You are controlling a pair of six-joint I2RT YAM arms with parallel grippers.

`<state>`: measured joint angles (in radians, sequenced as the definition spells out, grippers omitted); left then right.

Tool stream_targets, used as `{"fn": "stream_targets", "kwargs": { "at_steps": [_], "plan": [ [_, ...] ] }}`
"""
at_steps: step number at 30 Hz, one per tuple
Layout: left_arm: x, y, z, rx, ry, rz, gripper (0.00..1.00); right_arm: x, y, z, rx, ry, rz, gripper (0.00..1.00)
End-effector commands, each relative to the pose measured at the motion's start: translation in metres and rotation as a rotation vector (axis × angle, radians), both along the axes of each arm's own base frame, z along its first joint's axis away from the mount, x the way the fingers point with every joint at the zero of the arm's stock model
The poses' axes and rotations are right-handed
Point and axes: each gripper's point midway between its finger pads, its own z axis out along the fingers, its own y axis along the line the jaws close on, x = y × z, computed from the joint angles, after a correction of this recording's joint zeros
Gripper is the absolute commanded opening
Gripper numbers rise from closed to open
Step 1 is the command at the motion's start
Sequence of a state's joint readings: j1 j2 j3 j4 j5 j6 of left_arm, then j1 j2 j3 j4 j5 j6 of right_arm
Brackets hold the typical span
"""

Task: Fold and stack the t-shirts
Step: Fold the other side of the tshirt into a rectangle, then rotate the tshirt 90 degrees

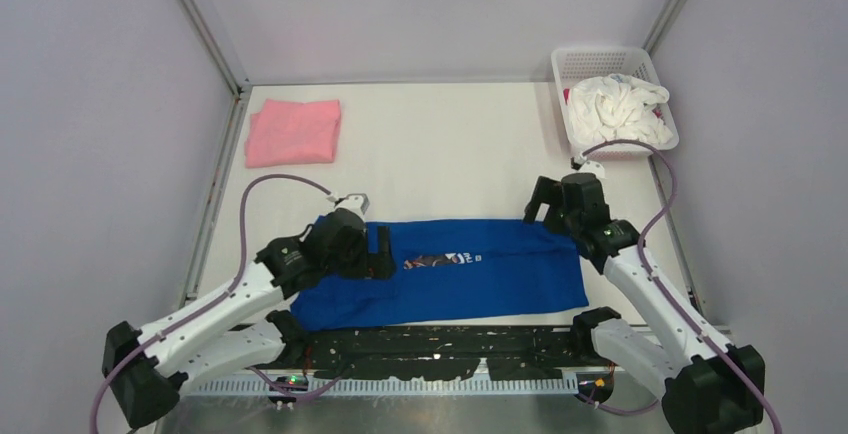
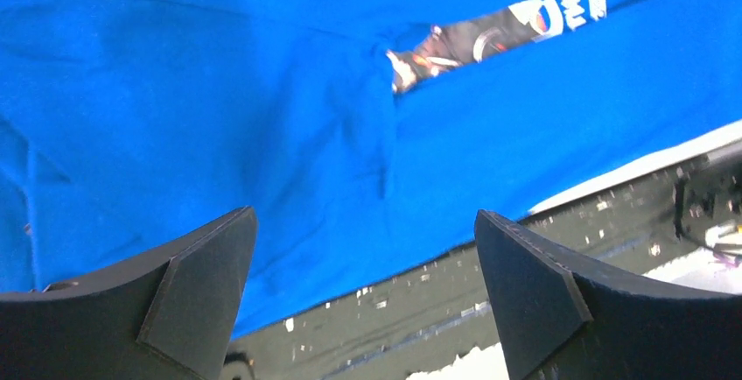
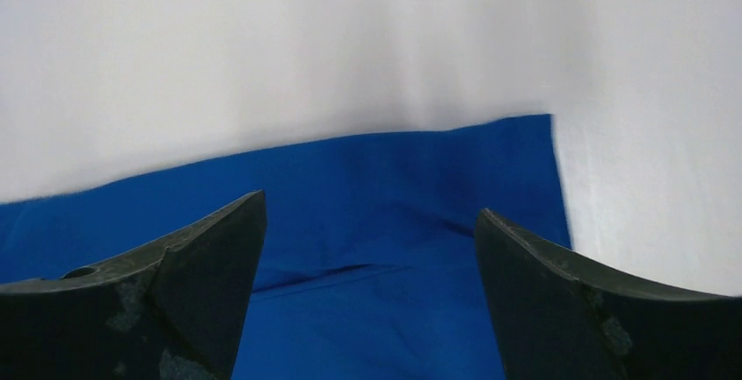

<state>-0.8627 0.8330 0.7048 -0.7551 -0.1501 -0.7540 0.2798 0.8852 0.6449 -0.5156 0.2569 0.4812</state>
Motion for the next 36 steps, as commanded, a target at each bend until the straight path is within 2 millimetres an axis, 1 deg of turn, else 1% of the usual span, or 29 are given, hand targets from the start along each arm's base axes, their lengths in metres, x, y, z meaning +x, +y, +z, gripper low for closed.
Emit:
{"fn": "stream_targets", "kwargs": {
  "at_steps": [1,2,4,7,8,9,10,11,12,15,19,20,23,25,26,28,30,31,32,34,35,36],
  "plan": [
    [0.028,-0.012,-0.029,-0.099,0.073,0.056,1.0,0.019,0.068,-0.003,0.21,-0.019,0.292,0.95],
    [0.031,-0.009,-0.04,-0.114,0.104,0.081,1.0,0.018,0.069,-0.01,0.212,0.013,0.292,0.95],
    [0.036,-0.002,-0.059,-0.143,0.15,0.128,1.0,0.014,0.066,-0.037,0.193,0.118,0.259,0.96],
    [0.039,0.01,-0.084,-0.152,0.2,0.192,1.0,0.009,0.05,-0.066,0.142,0.204,0.181,0.96],
    [0.04,0.015,-0.092,-0.146,0.217,0.214,1.0,0.009,0.039,-0.076,0.116,0.224,0.141,0.95],
    [0.039,0.019,-0.099,-0.141,0.237,0.233,1.0,0.013,0.032,-0.079,0.116,0.221,0.111,0.95],
    [0.04,0.022,-0.104,-0.143,0.257,0.246,1.0,0.011,0.027,-0.088,0.113,0.241,0.092,0.95],
    [0.043,0.026,-0.108,-0.148,0.274,0.273,1.0,0.016,0.019,-0.089,0.12,0.23,0.059,0.95],
    [0.045,0.029,-0.112,-0.153,0.294,0.29,1.0,0.016,0.014,-0.095,0.121,0.241,0.038,0.95],
    [0.054,0.033,-0.119,-0.174,0.331,0.328,1.0,0.028,-0.005,-0.095,0.12,0.211,-0.035,0.95],
    [0.076,0.041,-0.119,-0.153,0.351,0.376,1.0,0.046,-0.028,-0.082,0.07,0.14,-0.102,0.95],
    [0.082,0.042,-0.122,-0.144,0.359,0.384,1.0,0.049,-0.029,-0.077,0.06,0.127,-0.1,0.95],
    [0.106,0.044,-0.118,-0.132,0.373,0.405,1.0,0.052,-0.033,-0.069,0.049,0.1,-0.103,0.96],
    [0.128,0.044,-0.113,-0.13,0.372,0.424,1.0,0.051,-0.033,-0.068,0.048,0.096,-0.104,0.95],
    [0.148,0.041,-0.104,-0.148,0.347,0.43,1.0,0.048,-0.033,-0.069,0.046,0.101,-0.102,0.95],
    [0.179,0.037,-0.094,-0.158,0.322,0.433,1.0,0.045,-0.033,-0.071,0.05,0.111,-0.1,0.95],
    [0.211,0.031,-0.085,-0.152,0.302,0.426,1.0,0.041,-0.023,-0.075,0.09,0.128,-0.067,0.95],
    [0.226,0.03,-0.084,-0.139,0.305,0.427,1.0,0.038,-0.012,-0.078,0.14,0.145,-0.032,0.95],
    [0.243,0.026,-0.08,-0.136,0.31,0.427,1.0,0.036,-0.005,-0.08,0.167,0.154,-0.013,0.95],
    [0.271,0.013,-0.077,-0.156,0.336,0.402,1.0,0.027,0.012,-0.085,0.216,0.183,0.038,0.95],
    [0.281,0.006,-0.086,-0.169,0.375,0.391,1.0,0.021,0.017,-0.089,0.225,0.199,0.05,0.95],
    [0.294,0.001,-0.087,-0.178,0.384,0.387,1.0,0.016,0.026,-0.089,0.23,0.208,0.079,0.96]
  ]
}}
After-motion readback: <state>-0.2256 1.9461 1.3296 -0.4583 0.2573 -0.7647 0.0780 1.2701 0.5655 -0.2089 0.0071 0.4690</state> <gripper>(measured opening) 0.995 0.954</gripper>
